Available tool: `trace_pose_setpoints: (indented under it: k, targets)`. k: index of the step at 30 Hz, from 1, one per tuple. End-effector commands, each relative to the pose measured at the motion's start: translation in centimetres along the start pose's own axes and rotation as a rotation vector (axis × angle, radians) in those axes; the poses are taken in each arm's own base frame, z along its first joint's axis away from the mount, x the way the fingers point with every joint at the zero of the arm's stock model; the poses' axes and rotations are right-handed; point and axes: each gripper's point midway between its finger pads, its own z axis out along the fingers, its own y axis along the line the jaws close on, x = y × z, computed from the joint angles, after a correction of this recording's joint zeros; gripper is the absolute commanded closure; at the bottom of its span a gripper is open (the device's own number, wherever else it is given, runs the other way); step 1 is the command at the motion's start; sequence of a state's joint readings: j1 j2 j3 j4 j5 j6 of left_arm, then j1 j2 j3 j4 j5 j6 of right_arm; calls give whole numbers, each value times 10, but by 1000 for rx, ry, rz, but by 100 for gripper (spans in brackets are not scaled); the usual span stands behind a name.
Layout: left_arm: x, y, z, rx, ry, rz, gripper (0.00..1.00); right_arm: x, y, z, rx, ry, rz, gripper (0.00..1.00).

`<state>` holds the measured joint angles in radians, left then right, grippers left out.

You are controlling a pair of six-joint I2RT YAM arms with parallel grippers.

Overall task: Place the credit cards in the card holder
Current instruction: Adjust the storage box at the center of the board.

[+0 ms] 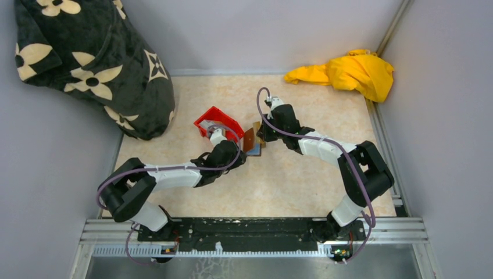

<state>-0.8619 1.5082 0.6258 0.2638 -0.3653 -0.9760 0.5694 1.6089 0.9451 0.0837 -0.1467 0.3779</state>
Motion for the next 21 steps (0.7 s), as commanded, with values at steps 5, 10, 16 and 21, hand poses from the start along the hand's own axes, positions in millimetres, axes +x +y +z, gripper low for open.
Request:
trace_pose_setpoints:
  k: [5, 10, 16, 21]
  targets:
    - [6, 26, 6, -121, -68, 44, 52, -21, 23, 0, -87, -76, 5, 100]
    - [8, 32, 5, -141, -68, 61, 53, -17, 22, 3, -87, -72, 17, 100]
    - [13, 35, 9, -151, -64, 78, 52, -11, 12, 4, -39, -57, 33, 100]
    - [13, 34, 15, -169, -71, 88, 52, 3, -1, 5, 23, -31, 73, 100]
